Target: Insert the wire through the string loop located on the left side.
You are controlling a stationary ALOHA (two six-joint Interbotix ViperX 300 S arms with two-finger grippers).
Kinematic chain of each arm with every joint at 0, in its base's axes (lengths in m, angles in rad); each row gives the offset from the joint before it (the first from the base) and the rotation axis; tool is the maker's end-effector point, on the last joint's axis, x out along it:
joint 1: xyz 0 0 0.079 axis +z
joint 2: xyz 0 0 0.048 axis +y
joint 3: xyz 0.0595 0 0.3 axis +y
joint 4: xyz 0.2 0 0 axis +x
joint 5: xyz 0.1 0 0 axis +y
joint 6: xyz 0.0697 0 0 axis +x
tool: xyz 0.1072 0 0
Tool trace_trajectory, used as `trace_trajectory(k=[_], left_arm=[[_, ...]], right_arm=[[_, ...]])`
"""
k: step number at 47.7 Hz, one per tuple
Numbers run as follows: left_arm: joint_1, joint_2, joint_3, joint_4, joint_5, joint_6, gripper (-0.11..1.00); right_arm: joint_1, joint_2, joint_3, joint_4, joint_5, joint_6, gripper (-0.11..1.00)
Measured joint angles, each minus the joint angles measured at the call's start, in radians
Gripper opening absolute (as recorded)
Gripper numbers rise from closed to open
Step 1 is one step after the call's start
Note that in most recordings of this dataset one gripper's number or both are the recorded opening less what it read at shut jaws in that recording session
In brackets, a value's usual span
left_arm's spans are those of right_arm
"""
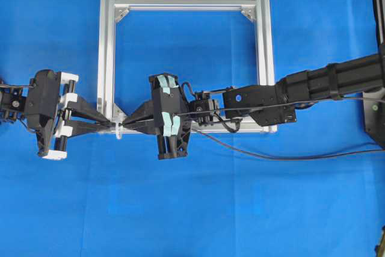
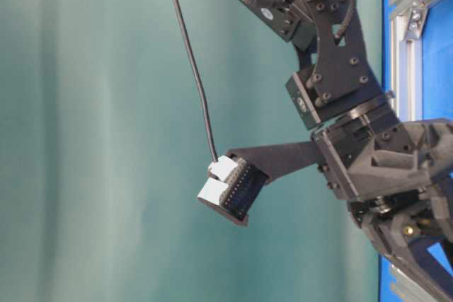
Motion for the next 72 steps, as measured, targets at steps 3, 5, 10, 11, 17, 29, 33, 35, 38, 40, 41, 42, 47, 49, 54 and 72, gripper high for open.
trace_trajectory(k=[3, 5, 10, 11, 17, 29, 33, 35, 38, 40, 41, 42, 47, 49, 54, 72], left_arm=[[0.002, 0.000, 0.000, -0.002, 0.003, 0.000, 0.08], [0.000, 0.000, 0.000, -0.002, 0.003, 0.000, 0.08], [0.000, 0.000, -0.002, 0.000, 0.005, 0.002, 0.08], [0.000, 0.000, -0.002, 0.000, 0.005, 0.002, 0.08], [0.000, 0.000, 0.003, -0.002, 0.006, 0.002, 0.08], [0.000, 0.000, 0.005, -0.002, 0.014, 0.000, 0.08], [0.000, 0.000, 0.006, -0.002, 0.017, 0.000, 0.08], [0.000, -0.005, 0.008, -0.002, 0.018, 0.002, 0.08], [0.000, -0.015, 0.014, -0.002, 0.026, 0.002, 0.08], [0.000, -0.032, 0.023, 0.000, 0.040, 0.000, 0.08], [0.000, -0.041, 0.028, -0.002, 0.048, 0.002, 0.08], [0.000, -0.051, 0.032, -0.002, 0.057, 0.002, 0.08], [-0.002, -0.110, 0.051, -0.002, 0.101, 0.002, 0.08], [-0.006, -0.146, 0.058, -0.002, 0.138, 0.000, 0.08], [-0.014, -0.232, 0.066, -0.002, 0.244, -0.005, 0.08], [-0.020, -0.566, 0.038, -0.002, 0.779, -0.028, 0.08]], right_arm=[[0.000, 0.000, 0.000, -0.002, 0.000, 0.000, 0.01], [-0.002, 0.000, 0.000, -0.002, 0.002, 0.000, 0.01], [-0.002, 0.000, 0.000, -0.003, 0.000, 0.000, 0.03], [-0.002, 0.000, 0.000, -0.003, 0.000, 0.000, 0.05], [0.000, -0.002, 0.000, -0.003, 0.000, 0.000, 0.30], [-0.002, 0.000, -0.002, -0.003, 0.002, -0.002, 0.95], [0.000, 0.000, -0.002, -0.005, 0.002, 0.002, 0.91], [0.000, 0.000, 0.000, -0.003, 0.002, 0.002, 0.91], [0.000, -0.002, -0.002, -0.003, 0.002, 0.002, 0.92], [0.000, 0.000, -0.002, -0.003, 0.003, 0.002, 0.92], [0.000, 0.000, 0.000, -0.003, 0.003, 0.002, 0.92], [0.000, 0.000, -0.002, -0.003, 0.003, 0.002, 0.92], [0.000, -0.002, 0.000, -0.003, 0.009, 0.002, 0.92], [0.000, -0.002, 0.000, -0.002, 0.011, 0.002, 0.92], [-0.002, -0.002, 0.003, -0.003, 0.012, 0.002, 0.92], [0.000, -0.002, 0.005, -0.003, 0.014, 0.000, 0.92]])
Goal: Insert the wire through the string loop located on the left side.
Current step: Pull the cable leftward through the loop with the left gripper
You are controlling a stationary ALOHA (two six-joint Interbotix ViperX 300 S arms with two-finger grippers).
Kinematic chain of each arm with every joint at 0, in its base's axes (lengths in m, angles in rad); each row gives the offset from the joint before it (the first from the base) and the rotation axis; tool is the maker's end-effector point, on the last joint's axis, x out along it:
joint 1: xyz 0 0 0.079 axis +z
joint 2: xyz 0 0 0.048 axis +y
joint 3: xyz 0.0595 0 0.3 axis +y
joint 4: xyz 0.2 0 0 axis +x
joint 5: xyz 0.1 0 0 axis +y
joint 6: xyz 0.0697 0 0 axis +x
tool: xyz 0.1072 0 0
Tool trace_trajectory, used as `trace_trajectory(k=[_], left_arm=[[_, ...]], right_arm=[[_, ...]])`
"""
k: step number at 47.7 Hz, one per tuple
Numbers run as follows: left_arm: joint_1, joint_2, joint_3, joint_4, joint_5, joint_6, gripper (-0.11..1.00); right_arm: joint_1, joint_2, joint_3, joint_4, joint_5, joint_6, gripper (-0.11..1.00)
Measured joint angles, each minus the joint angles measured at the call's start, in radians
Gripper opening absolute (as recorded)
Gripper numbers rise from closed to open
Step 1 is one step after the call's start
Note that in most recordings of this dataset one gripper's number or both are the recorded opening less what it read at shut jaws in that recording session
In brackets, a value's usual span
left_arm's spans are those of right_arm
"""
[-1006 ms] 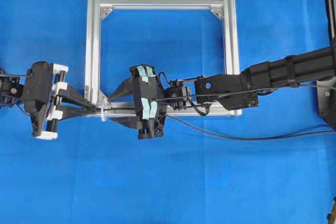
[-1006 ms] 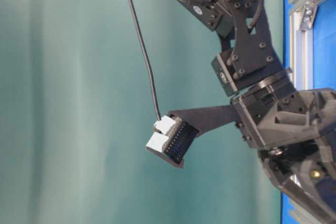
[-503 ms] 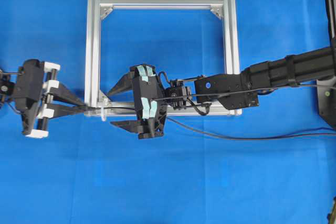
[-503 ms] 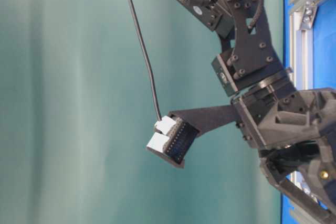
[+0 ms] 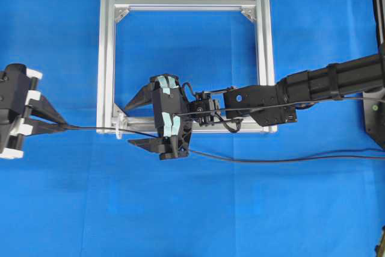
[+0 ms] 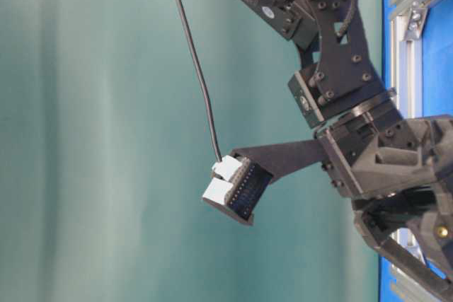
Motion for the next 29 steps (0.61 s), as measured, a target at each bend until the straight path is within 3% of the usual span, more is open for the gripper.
trace_trajectory(k=[11, 29], left_arm=[[0.000, -0.084, -0.008, 0.002, 0.120, -0.035, 0.08], [0.000, -0.101, -0.009, 0.002, 0.132, -0.043, 0.08]], right_arm=[[0.000, 0.000, 0.000, 0.002, 0.000, 0.002, 0.92], [0.002, 0.000, 0.000, 0.000, 0.000, 0.000, 0.92]])
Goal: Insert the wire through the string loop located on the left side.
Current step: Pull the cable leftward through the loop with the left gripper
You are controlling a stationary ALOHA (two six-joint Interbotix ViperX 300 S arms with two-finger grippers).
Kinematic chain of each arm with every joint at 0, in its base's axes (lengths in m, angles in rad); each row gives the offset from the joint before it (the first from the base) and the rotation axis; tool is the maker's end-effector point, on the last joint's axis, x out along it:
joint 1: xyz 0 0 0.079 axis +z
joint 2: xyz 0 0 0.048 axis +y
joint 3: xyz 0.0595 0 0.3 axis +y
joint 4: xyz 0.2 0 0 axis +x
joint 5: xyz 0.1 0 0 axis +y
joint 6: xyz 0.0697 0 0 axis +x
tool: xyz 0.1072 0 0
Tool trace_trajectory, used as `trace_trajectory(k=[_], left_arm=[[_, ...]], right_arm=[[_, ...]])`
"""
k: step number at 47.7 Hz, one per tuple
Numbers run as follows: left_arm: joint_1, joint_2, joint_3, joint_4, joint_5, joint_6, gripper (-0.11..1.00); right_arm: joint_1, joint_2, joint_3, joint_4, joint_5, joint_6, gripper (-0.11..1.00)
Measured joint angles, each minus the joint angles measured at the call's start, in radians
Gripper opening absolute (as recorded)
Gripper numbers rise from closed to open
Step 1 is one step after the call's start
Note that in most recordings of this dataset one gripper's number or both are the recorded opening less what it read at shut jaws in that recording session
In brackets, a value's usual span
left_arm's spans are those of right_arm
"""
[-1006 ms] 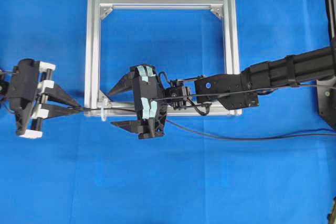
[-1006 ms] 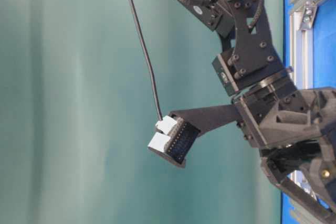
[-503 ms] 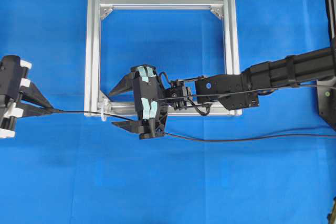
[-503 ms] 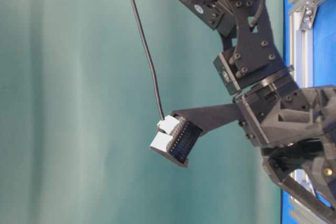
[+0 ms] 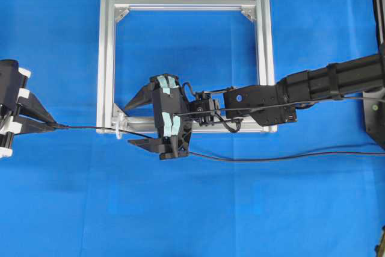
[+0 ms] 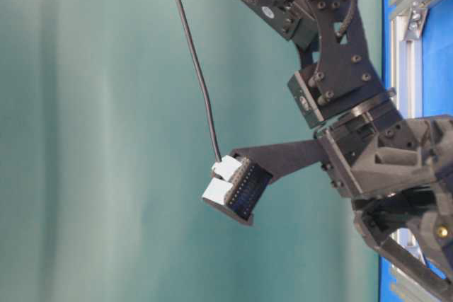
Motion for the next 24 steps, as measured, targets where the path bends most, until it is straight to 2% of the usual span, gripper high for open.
trace_trajectory(k=[18, 21, 24], left_arm=[[0.000, -0.011, 0.002, 0.002, 0.003, 0.000, 0.09], [0.000, -0.011, 0.000, 0.002, 0.003, 0.000, 0.19], [0.002, -0.011, 0.000, 0.002, 0.003, -0.003, 0.37]], right_arm=[[0.005, 0.000, 0.000, 0.002, 0.000, 0.002, 0.92], [0.005, 0.000, 0.000, 0.000, 0.000, 0.002, 0.92], [0.005, 0.000, 0.000, 0.002, 0.000, 0.002, 0.92]])
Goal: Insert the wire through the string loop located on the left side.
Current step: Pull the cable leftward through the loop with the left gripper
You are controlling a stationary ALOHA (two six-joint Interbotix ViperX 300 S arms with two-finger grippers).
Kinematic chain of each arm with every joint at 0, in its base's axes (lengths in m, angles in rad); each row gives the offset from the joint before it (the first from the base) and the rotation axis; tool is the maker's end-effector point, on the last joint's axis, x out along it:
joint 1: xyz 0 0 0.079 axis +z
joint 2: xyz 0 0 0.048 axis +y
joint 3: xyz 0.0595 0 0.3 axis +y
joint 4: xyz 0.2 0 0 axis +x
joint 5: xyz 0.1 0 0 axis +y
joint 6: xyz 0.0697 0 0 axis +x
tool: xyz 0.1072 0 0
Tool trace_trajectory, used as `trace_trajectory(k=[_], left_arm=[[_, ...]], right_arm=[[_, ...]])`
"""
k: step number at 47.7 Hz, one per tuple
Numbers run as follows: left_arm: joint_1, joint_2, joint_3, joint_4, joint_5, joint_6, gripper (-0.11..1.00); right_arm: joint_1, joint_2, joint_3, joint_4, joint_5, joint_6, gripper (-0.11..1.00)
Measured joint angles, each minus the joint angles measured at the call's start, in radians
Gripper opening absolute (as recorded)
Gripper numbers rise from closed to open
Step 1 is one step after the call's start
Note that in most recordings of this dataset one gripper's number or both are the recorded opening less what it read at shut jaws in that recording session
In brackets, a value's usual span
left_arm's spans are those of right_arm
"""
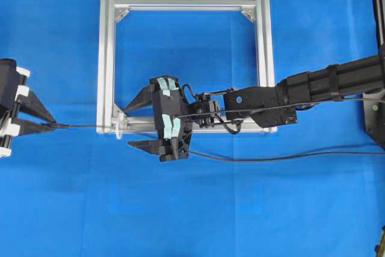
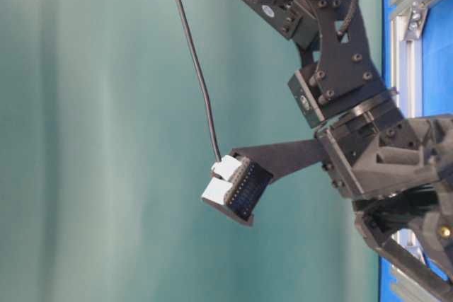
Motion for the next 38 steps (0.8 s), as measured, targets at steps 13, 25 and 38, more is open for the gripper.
trace_trajectory(k=[13, 25, 38], left_arm=[[0.000, -0.002, 0.000, 0.000, 0.002, -0.002, 0.82], [-0.002, -0.021, 0.002, 0.000, 0.002, -0.002, 0.79], [-0.002, -0.135, -0.009, 0.000, -0.028, 0.005, 0.78]], right_arm=[[-0.002, 0.000, -0.005, 0.000, 0.002, 0.000, 0.92], [0.000, -0.011, -0.005, 0.000, 0.023, 0.002, 0.92], [0.000, -0.132, -0.005, 0.000, 0.112, 0.000, 0.92]])
